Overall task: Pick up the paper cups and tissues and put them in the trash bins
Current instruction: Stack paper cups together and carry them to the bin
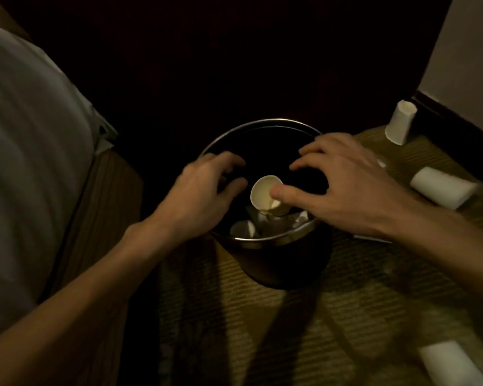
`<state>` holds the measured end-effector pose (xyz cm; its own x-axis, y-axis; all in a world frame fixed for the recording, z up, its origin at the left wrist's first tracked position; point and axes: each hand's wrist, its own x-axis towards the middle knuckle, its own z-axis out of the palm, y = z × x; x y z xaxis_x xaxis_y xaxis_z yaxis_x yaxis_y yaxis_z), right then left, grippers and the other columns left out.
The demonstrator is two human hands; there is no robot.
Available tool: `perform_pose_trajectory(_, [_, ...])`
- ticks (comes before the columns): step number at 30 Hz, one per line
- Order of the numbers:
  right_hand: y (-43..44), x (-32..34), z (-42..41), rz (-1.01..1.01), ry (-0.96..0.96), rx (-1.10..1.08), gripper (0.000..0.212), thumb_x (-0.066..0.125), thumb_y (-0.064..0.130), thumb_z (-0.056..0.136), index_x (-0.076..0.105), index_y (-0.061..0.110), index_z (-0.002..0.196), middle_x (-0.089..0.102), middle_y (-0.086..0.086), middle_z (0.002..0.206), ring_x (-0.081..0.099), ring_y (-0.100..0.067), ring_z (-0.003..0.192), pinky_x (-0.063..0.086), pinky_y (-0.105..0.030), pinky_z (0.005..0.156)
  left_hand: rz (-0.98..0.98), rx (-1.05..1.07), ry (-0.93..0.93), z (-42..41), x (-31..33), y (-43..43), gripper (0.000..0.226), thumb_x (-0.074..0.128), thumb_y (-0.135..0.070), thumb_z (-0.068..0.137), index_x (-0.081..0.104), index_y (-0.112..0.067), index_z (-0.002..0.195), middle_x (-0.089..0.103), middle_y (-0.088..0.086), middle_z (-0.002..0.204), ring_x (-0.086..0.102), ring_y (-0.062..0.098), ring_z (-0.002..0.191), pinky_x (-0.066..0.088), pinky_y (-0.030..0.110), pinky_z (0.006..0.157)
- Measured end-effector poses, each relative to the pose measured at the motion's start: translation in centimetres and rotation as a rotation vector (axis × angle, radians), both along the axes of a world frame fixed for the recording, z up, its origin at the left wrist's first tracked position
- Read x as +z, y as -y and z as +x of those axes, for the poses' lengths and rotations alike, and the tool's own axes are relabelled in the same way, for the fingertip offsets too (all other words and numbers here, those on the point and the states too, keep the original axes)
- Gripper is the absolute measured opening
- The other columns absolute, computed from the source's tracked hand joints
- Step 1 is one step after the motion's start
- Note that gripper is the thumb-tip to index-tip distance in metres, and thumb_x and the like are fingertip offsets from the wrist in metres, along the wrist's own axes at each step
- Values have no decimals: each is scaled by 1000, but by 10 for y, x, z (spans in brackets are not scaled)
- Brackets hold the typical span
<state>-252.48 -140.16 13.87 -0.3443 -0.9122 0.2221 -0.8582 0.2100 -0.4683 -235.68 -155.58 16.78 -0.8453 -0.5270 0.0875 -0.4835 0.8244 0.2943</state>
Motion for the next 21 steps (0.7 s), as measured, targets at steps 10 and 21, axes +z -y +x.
perform_pose_trajectory(10, [-161,-77,-5,20,280,-281,33,58,45,87,67,23,109,60,9,106,54,-10,104,43,-28,86,166,-588,-177,-52,-37,-149,13,56,-39,95,59,-26,98,39,-22,70,45,-5,62,37,14,54])
perform_pose_trajectory(21, [-251,-173,40,446,520,-567,60,70,57,78,58,24,126,64,5,116,54,-3,93,42,-13,72,562,-590,461,-73,-200,-202,29,49,-45,98,52,-27,120,62,3,112,57,22,101,48,39,83])
